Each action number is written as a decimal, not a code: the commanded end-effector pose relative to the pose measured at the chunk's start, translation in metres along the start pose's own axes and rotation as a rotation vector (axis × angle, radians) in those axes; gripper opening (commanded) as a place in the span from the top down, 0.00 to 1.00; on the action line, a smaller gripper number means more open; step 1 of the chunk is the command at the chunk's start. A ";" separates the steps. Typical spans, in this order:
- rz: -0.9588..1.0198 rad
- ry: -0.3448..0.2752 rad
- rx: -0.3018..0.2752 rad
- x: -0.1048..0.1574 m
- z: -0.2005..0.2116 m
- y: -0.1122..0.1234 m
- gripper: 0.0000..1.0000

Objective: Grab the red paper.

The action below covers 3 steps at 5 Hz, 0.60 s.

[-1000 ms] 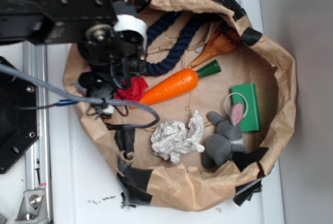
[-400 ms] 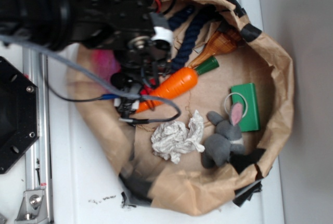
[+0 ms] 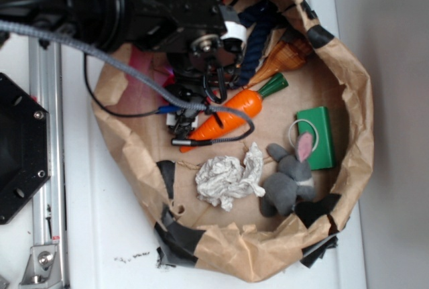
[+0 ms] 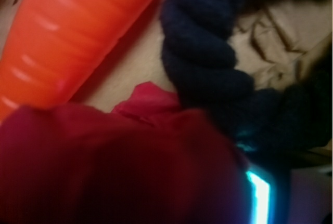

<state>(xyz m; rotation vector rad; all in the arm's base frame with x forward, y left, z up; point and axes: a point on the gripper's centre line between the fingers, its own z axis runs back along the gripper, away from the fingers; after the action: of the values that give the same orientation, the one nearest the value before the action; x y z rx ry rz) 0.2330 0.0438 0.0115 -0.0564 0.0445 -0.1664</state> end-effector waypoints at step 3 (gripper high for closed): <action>0.381 -0.136 -0.009 0.013 0.126 -0.050 1.00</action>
<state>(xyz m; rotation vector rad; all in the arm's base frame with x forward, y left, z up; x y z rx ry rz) 0.2391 0.0041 0.1235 -0.0656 -0.0124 0.2353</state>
